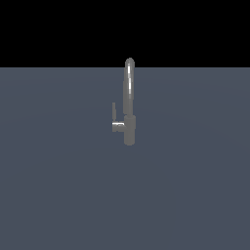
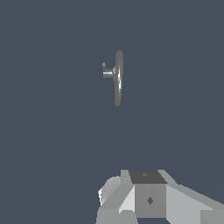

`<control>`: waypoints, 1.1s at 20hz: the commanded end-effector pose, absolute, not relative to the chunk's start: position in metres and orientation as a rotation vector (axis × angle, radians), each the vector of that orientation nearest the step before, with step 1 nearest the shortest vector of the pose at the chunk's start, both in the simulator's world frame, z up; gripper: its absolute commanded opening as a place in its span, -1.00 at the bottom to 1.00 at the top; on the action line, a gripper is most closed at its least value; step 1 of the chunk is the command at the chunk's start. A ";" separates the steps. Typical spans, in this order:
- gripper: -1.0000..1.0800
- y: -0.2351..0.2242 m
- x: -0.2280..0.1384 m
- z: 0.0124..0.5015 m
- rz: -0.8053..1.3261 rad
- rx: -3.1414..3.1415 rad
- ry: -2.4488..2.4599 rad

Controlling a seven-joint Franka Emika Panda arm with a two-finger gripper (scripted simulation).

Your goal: Turn on the faucet by rotating a designated handle.

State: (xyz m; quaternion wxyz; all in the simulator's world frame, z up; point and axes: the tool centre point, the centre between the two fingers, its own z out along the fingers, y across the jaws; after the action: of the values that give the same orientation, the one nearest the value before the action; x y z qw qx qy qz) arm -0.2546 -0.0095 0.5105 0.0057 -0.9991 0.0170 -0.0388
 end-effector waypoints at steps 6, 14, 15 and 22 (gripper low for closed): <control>-1.00 -0.008 -0.254 0.515 -0.142 -3.132 0.080; -1.00 0.004 -0.252 0.538 -0.261 -3.151 0.235; -1.00 0.006 -0.252 0.542 -0.283 -3.153 0.263; -1.00 0.033 -0.246 0.572 -0.475 -3.157 0.516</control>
State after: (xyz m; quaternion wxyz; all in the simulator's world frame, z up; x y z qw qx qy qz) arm -0.2473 0.0259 0.5659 -0.0399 -0.9801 0.1415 -0.1333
